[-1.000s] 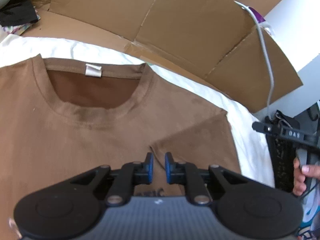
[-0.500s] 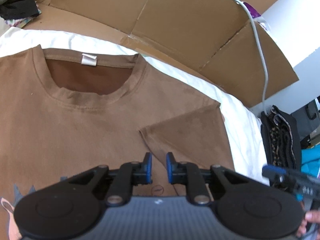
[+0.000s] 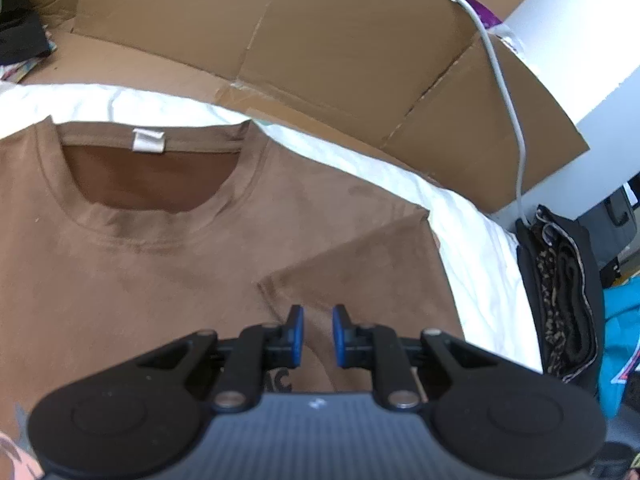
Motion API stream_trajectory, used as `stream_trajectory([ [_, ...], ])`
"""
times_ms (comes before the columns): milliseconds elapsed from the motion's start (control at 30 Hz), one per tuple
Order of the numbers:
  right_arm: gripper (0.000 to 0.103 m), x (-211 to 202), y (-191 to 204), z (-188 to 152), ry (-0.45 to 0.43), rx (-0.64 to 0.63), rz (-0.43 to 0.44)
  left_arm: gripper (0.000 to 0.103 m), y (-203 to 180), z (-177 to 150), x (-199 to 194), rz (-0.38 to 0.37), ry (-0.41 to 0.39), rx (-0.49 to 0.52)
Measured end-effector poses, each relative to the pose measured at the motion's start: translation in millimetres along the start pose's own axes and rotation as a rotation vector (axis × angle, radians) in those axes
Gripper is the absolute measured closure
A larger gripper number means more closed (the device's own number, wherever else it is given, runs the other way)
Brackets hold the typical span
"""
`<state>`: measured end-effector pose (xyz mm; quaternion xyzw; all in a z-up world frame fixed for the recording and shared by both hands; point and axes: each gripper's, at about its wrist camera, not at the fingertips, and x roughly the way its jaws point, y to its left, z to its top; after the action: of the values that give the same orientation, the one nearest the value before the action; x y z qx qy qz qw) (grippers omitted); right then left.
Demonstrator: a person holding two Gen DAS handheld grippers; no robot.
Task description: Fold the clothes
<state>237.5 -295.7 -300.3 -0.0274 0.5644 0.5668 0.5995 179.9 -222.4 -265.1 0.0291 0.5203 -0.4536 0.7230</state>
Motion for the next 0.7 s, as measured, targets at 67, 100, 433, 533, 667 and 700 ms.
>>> stream_trajectory([
  [67,0.06,6,-4,-5,-0.012,0.038,0.006,0.088,-2,2,2,-0.004,-0.011,0.025],
  [100,0.06,8,-6,-6,-0.023,0.056,0.01,0.088,-2,3,4,-0.006,-0.012,0.032],
  [433,0.059,29,-3,-13,-0.1,0.139,0.108,0.093,2,2,15,-0.005,0.007,0.058],
  [533,0.059,36,-2,-14,-0.109,0.165,0.161,0.093,6,1,20,-0.003,0.011,0.055],
  [667,0.06,44,1,-13,-0.104,0.206,0.21,0.093,13,2,26,-0.007,0.008,0.044],
  [700,0.06,46,1,-13,-0.104,0.212,0.214,0.093,14,3,27,-0.006,0.009,0.043],
])
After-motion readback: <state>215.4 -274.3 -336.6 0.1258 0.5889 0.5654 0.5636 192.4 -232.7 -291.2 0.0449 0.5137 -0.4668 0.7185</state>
